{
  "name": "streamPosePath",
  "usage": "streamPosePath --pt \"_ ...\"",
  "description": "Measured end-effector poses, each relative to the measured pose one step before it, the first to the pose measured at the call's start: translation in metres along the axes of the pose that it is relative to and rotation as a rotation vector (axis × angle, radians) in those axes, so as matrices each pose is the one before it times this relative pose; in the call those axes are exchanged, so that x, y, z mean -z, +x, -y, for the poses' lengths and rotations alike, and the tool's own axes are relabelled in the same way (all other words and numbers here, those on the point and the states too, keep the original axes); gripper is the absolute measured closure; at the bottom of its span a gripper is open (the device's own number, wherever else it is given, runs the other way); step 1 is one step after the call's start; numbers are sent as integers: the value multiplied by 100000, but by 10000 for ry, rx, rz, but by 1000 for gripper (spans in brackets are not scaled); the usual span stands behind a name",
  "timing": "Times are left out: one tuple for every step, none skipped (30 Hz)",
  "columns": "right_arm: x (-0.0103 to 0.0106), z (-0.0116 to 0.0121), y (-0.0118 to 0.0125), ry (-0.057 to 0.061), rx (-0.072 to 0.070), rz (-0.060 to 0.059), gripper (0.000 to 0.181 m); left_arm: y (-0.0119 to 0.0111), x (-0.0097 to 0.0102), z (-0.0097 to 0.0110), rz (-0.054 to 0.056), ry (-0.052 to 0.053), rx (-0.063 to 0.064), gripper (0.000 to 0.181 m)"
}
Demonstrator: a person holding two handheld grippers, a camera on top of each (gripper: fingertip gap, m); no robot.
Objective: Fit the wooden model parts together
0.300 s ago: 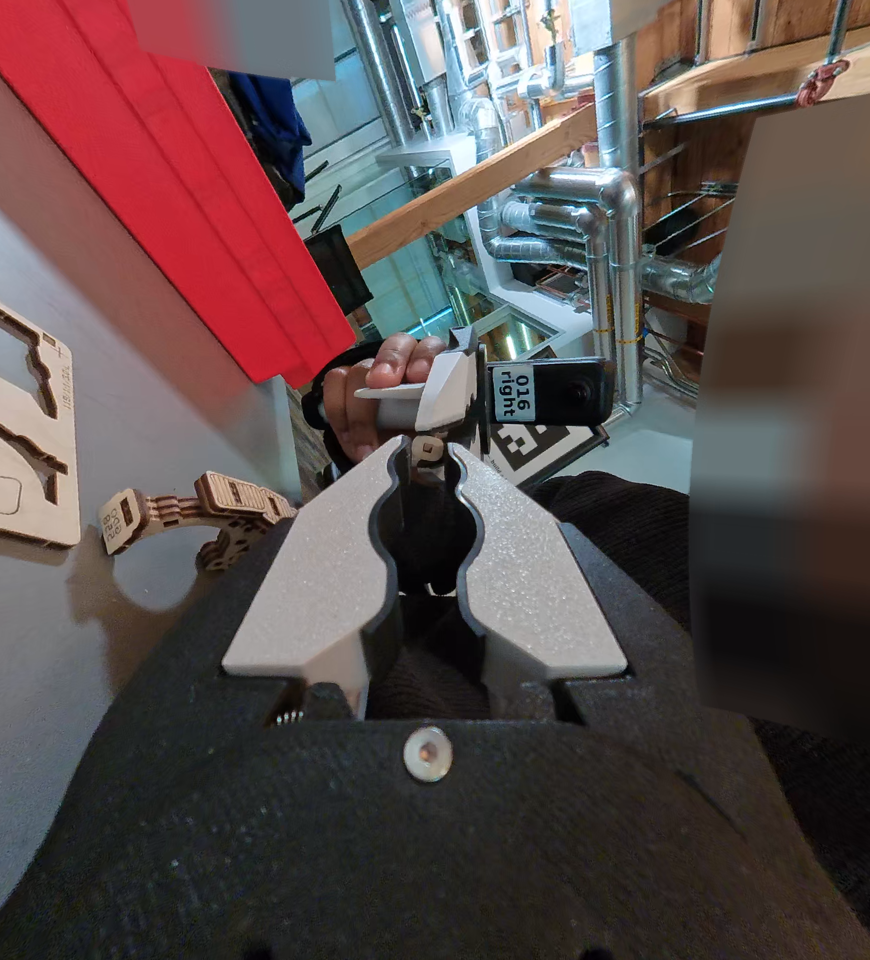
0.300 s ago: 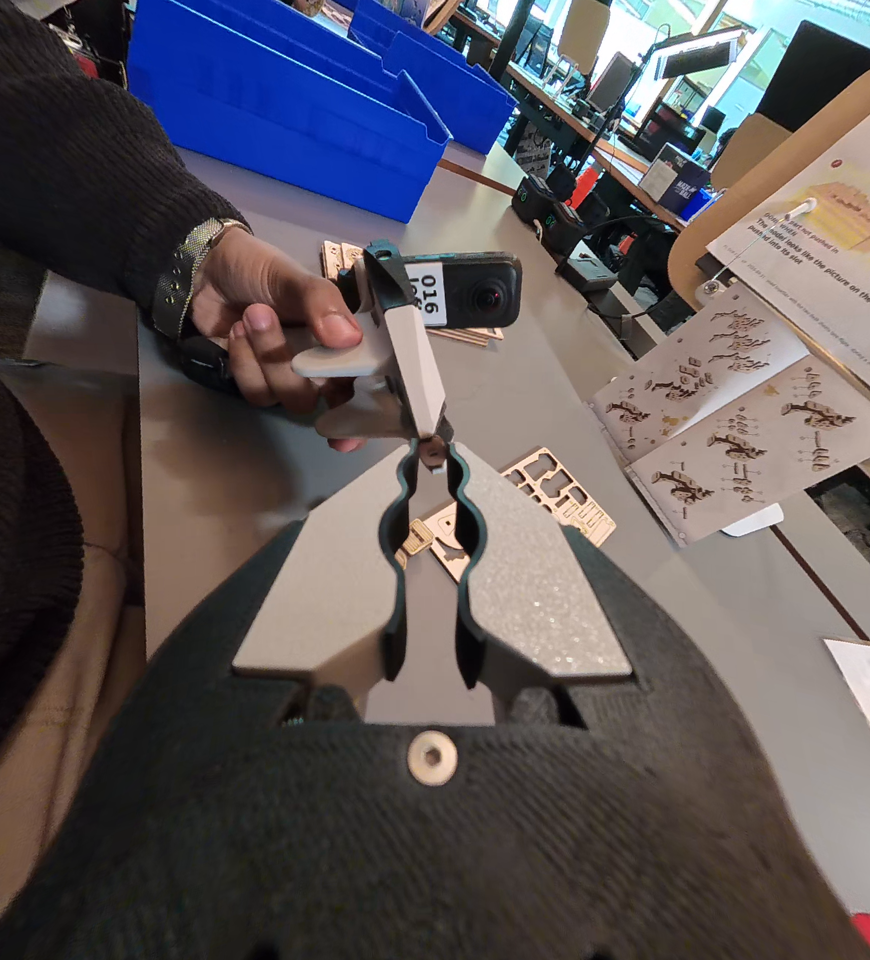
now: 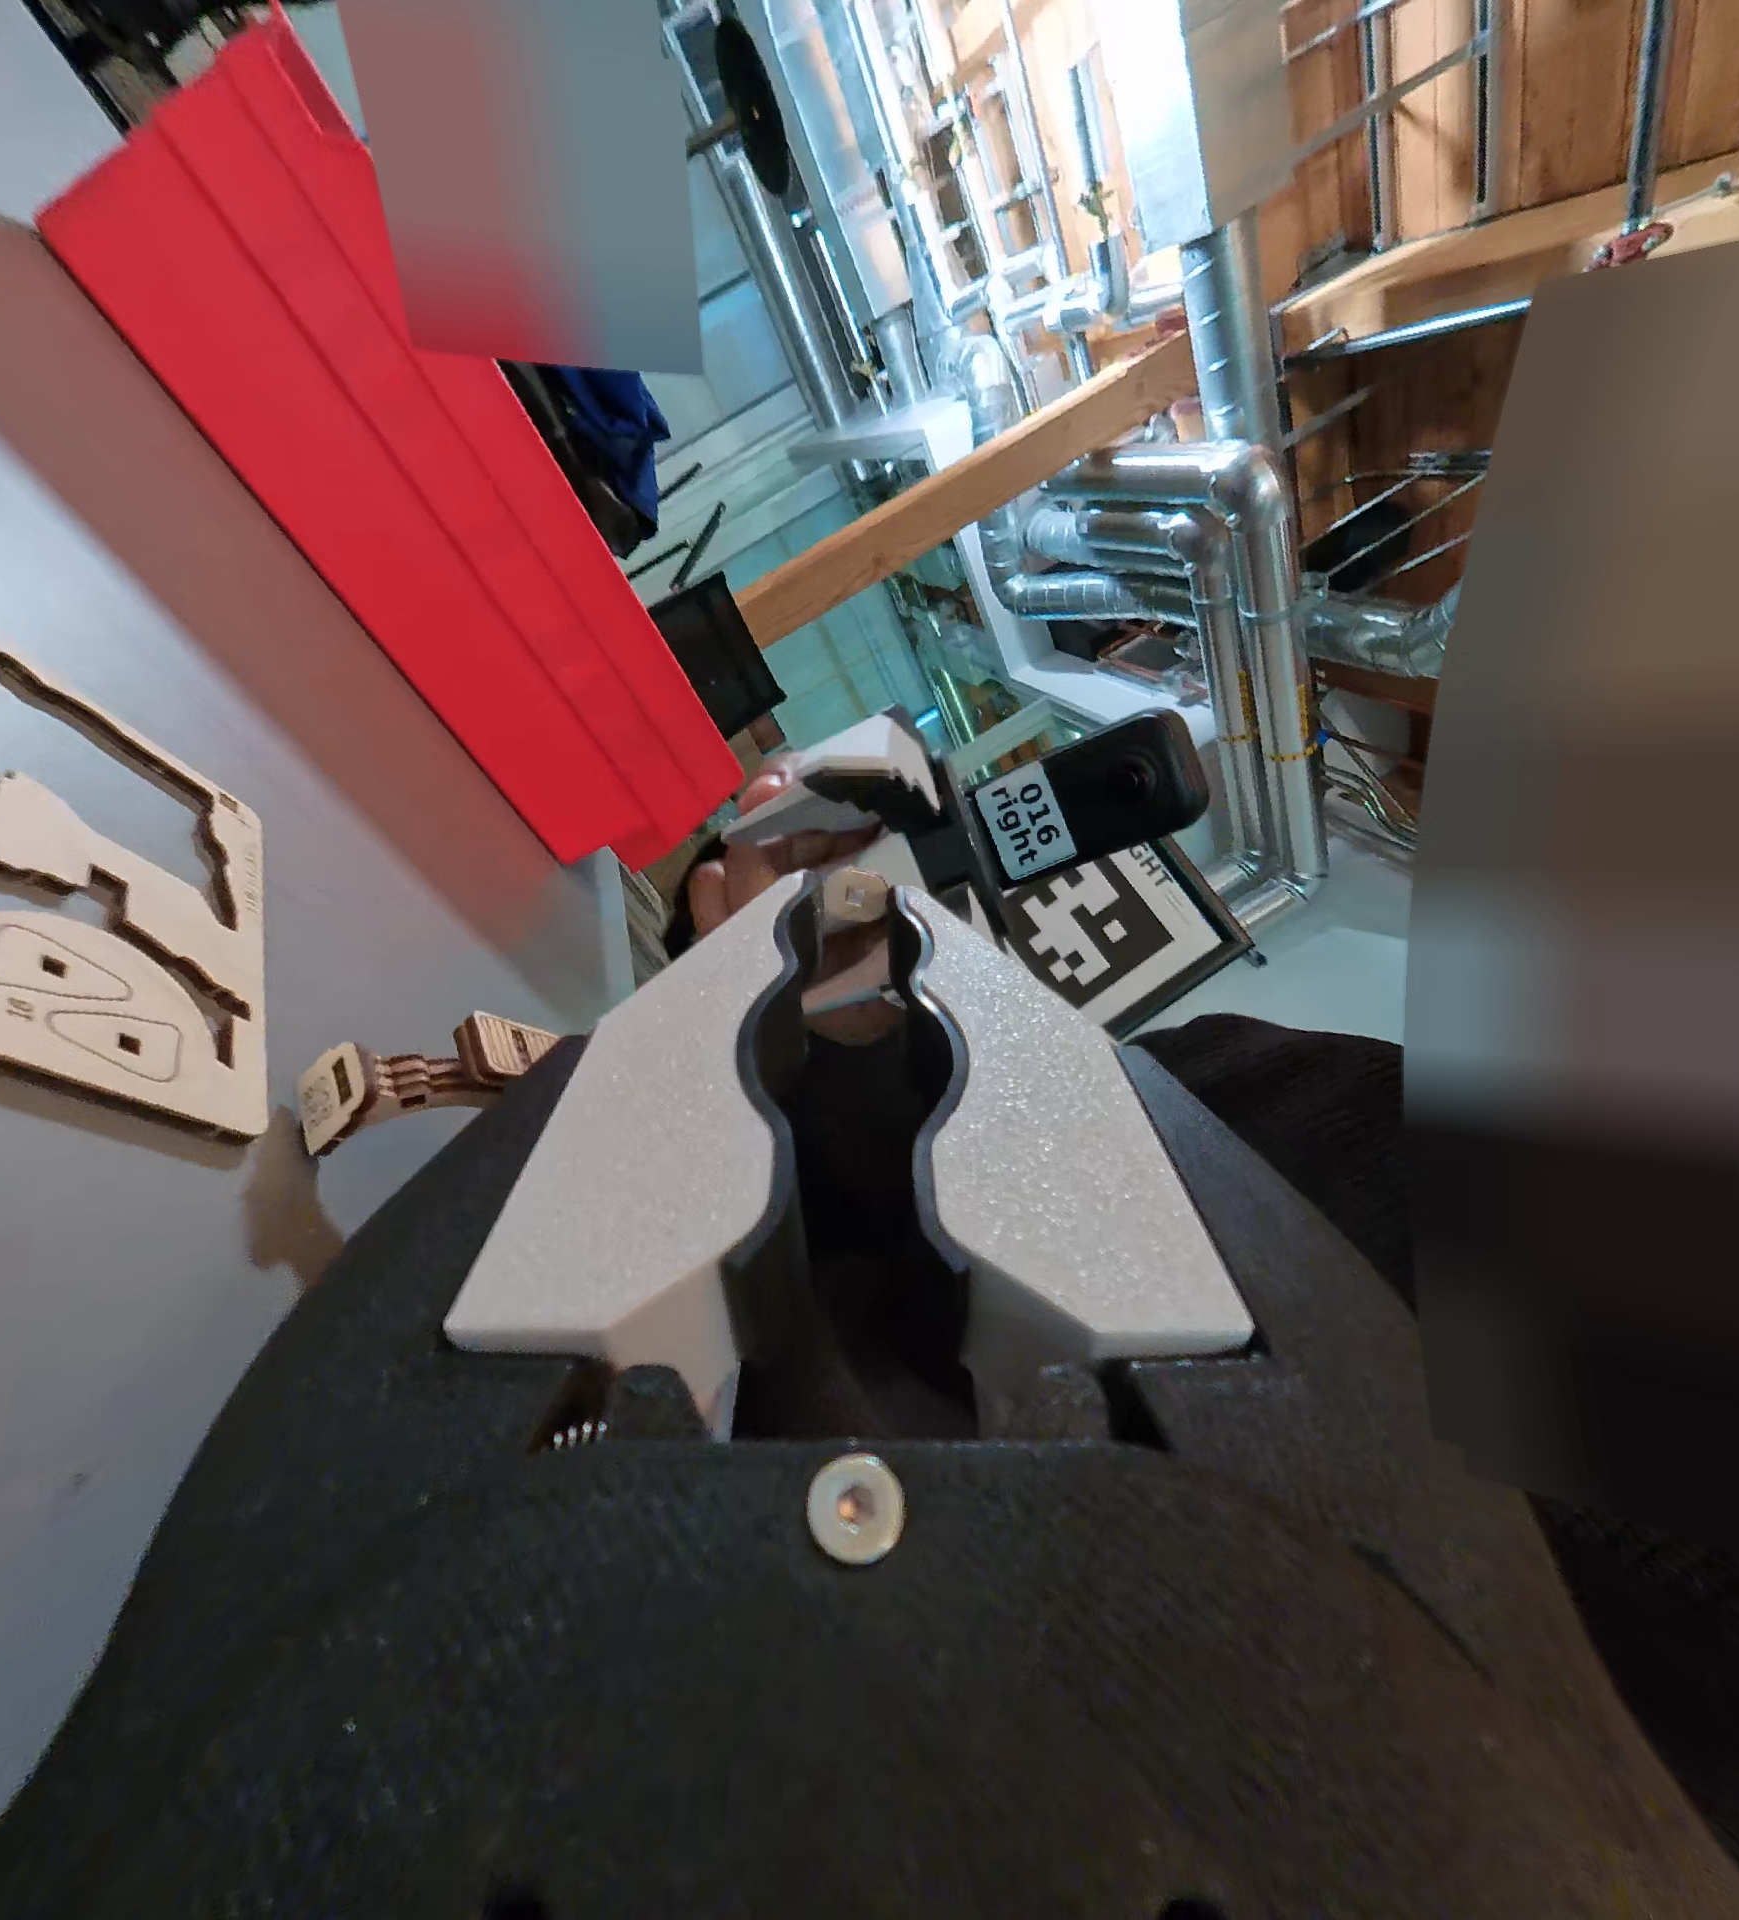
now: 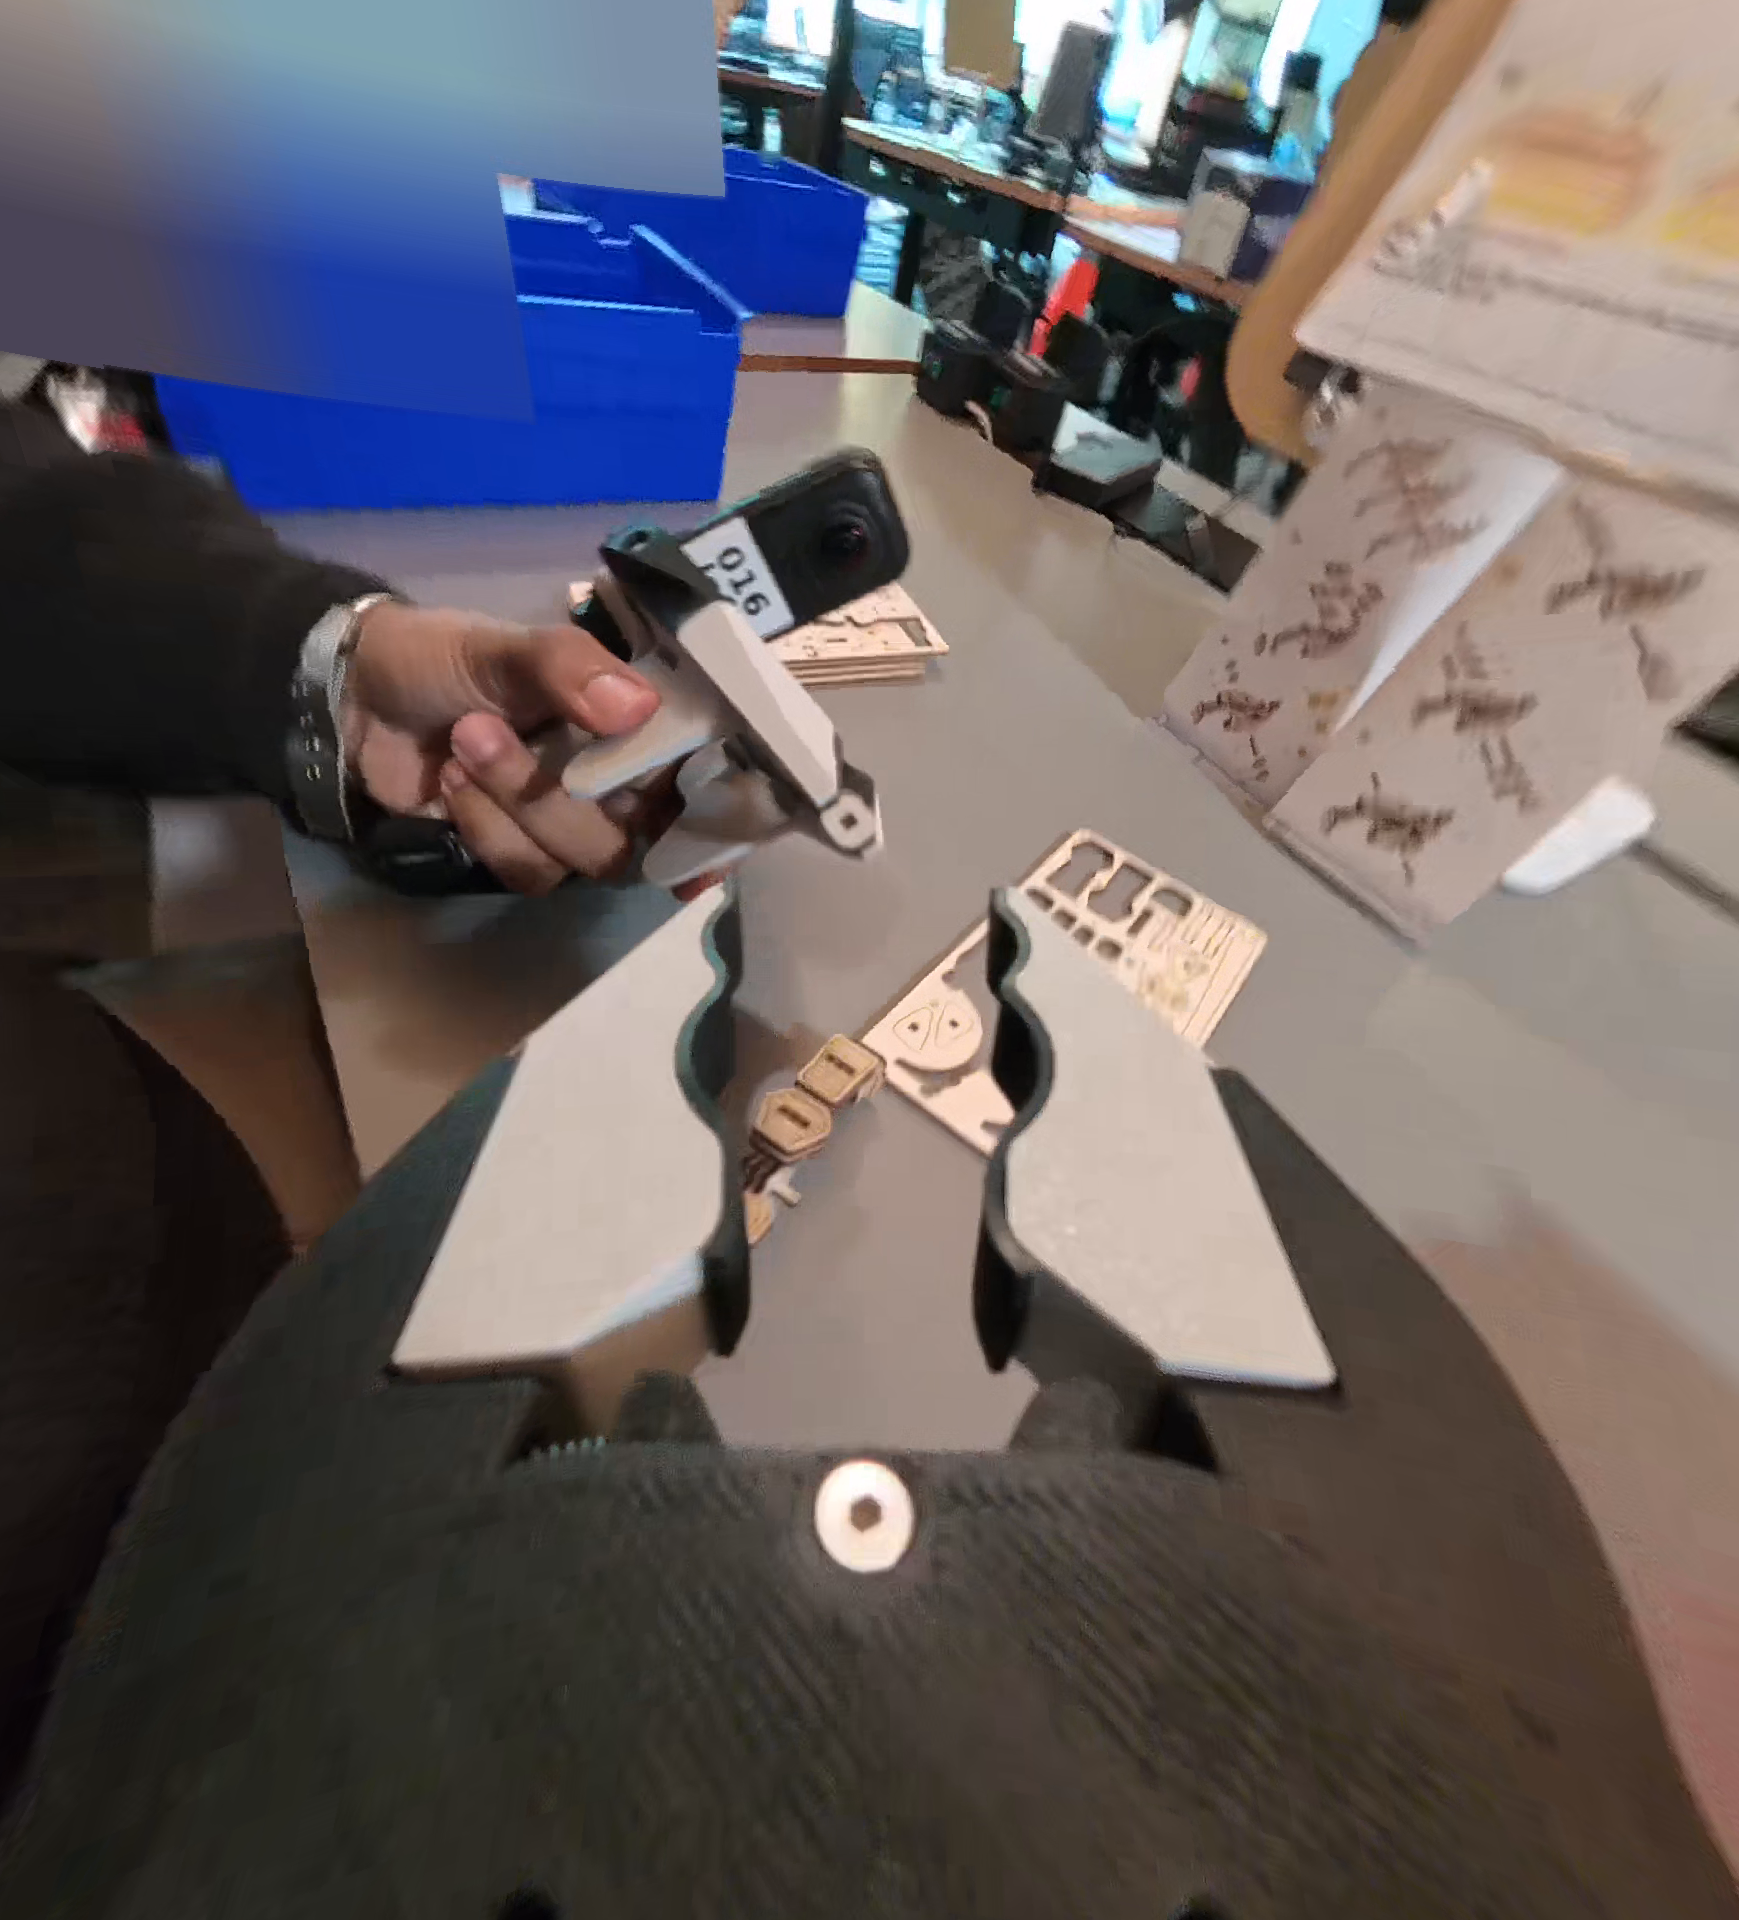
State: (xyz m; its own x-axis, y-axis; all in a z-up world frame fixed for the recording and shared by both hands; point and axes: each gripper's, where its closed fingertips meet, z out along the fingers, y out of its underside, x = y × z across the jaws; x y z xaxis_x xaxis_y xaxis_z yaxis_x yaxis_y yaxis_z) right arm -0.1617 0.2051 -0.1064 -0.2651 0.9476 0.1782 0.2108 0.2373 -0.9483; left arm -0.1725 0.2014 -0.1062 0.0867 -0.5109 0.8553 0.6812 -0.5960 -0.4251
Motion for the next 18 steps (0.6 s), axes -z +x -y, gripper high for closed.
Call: streamPosePath --pt "289 -315 240 -124 -797 -162 132 -33 139 214 73 99 -86 172" --pt "306 -600 123 -229 -825 -147 132 -80 130 140 89 62 -84 172" --pt "323 -834 34 -280 -787 -155 132 -126 128 81 101 38 -83 172" --pt "305 -1010 4 -300 -688 -189 133 -127 111 60 96 28 -70 172" --pt "239 -1163 -75 -336 -548 -185 133 -135 106 54 91 37 -54 172" --pt "145 -1222 -154 -383 -398 -168 135 -128 96 77 68 46 -27 172" --pt "49 -1196 -185 -409 -254 -197 137 -90 60 69 32 37 12 172" --pt "4 -1038 -233 -376 -130 -189 137 -81 33 58 8 37 31 172" --pt "-22 -836 -266 -309 -68 -146 137 -75 20 55 9 32 34 171" --pt "-30 -610 -228 -230 -53 -109 138 -62 -6 15 6 16 32 171" --pt "-46 -442 -119 -159 -39 -81 138 -21 -36 -31 -4 -1 24 172" --pt "-99 -348 16 -147 -23 -61 138 3 -52 -45 -7 -10 11 172" --pt "-166 -319 99 -168 -36 -14 139 43 -89 -33 -10 -18 -2 172" --pt "-258 -287 69 -159 -80 68 141 53 -107 -62 -10 -31 -19 172" --pt "-316 -262 -51 -147 -126 165 144 46 -111 -77 1 -43 -31 171" --pt "-366 -258 -178 -154 -145 233 145 7 -102 -91 15 -47 -35 171" --pt "-357 -191 -175 -136 -100 190 148 -3 -79 -112 22 -44 -33 171" --pt "-295 -137 -20 -111 -1 50 152 11 -61 -84 9 -37 -20 172"
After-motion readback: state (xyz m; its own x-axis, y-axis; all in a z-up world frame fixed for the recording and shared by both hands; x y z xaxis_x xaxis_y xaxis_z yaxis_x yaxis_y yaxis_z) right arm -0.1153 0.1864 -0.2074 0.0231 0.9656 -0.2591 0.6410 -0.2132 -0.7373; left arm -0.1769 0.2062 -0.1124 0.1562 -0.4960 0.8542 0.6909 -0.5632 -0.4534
